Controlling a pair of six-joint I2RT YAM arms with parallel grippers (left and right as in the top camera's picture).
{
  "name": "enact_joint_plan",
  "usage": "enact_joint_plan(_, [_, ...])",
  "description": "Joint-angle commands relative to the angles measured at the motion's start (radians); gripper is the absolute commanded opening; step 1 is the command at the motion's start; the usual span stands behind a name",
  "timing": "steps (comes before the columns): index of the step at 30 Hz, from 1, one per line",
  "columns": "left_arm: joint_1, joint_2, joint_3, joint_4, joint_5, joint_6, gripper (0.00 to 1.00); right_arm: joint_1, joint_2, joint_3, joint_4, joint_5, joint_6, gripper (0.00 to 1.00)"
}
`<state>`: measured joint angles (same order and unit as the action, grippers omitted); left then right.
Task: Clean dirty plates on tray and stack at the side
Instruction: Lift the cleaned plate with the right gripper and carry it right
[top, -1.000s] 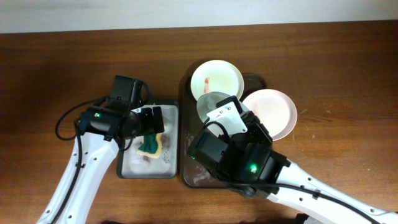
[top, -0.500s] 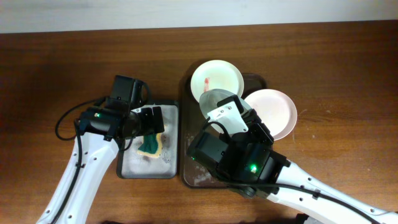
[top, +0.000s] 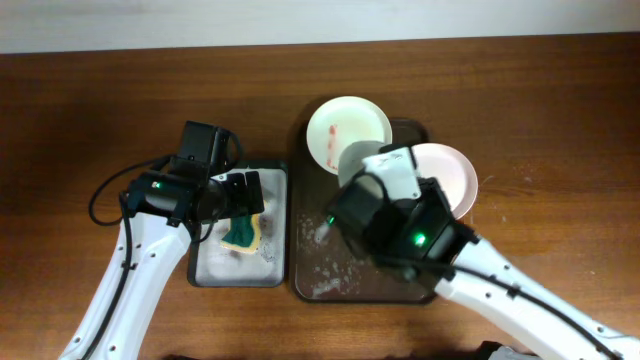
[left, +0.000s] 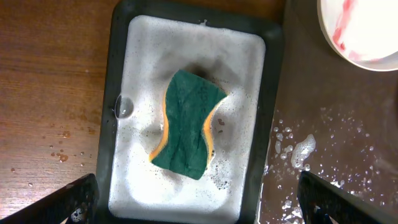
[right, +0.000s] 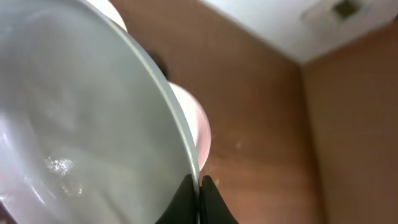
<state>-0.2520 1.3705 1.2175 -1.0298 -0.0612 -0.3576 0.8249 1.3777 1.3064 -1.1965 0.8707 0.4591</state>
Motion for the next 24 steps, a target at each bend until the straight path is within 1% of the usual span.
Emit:
enact_joint_plan(1, [0.006,-0.006,0.012,-0.001,-0.014,0.019,1.00,-0.180,0.003,0.020,0.015,-0.404,0.037,0.04])
enact_joint_plan(2, [0.006,-0.006,0.012,-0.001,-0.014,0.019,1.00,-0.259,0.003,0.023,0.031,-0.557,-0.040,0.04])
enact_joint_plan(3, [0.006,-0.006,0.012,-0.001,-0.014,0.019,1.00,-0.305,0.003,0.026,0.039,-0.646,-0.091,0.04])
enact_joint_plan(4, [0.006,-0.006,0.012,-0.002,-0.014,0.019,1.00,-0.389,0.003,0.038,0.045,-0.793,-0.162,0.04])
enact_joint_plan(5, [0.006,-0.006,0.012,-0.005,-0.014,0.019,1.00,-0.503,0.003,0.050,0.051,-0.944,-0.216,0.04])
enact_joint_plan(6, [0.006,-0.006,0.012,-0.006,-0.014,0.019,1.00,-0.616,0.003,0.058,0.057,-1.078,-0.258,0.04])
enact_joint_plan(8, [0.006,-0.006,0.012,-0.008,-0.014,0.019,1.00,-0.814,0.005,0.059,0.075,-1.216,-0.276,0.04])
enact_joint_plan(11, [0.006,-0.006,0.012,-0.008,-0.014,0.019,1.00,-1.146,0.034,0.059,0.105,-1.260,-0.244,0.04])
enact_joint_plan(12, [0.006,-0.006,0.012,-0.008,-0.014,0.019,1.00,-1.220,0.048,0.058,0.114,-1.260,-0.240,0.04])
enact_joint_plan(13, [0.006,-0.006,0.012,-0.008,-0.014,0.019,1.00,-1.339,0.081,0.058,0.124,-1.258,-0.209,0.04])
enact_joint_plan(14, [0.006,-0.006,0.012,-0.008,-0.014,0.019,1.00,-1.420,0.110,0.058,0.129,-1.251,-0.185,0.04])
enact_joint_plan(18, [0.006,-0.006,0.012,-0.008,-0.014,0.019,1.00,-1.624,0.264,0.058,0.151,-1.145,-0.105,0.04])
enact_joint_plan(20, [0.006,-0.006,0.012,-0.008,-0.014,0.019,1.00,-1.664,0.344,0.058,0.154,-1.147,-0.106,0.04])
enact_joint_plan(21, [0.006,-0.006,0.012,-0.008,-0.014,0.019,1.00,-1.673,0.380,0.058,0.154,-1.148,-0.106,0.09])
enact_joint_plan(22, [0.006,-0.006,0.012,-0.008,-0.014,0.019,1.00,-1.675,0.409,0.058,0.155,-1.152,-0.114,0.25])
enact_joint_plan(24, [0.006,-0.006,0.012,-0.008,-0.014,0.019,1.00,-1.666,0.419,0.058,0.177,-1.194,-0.168,0.39])
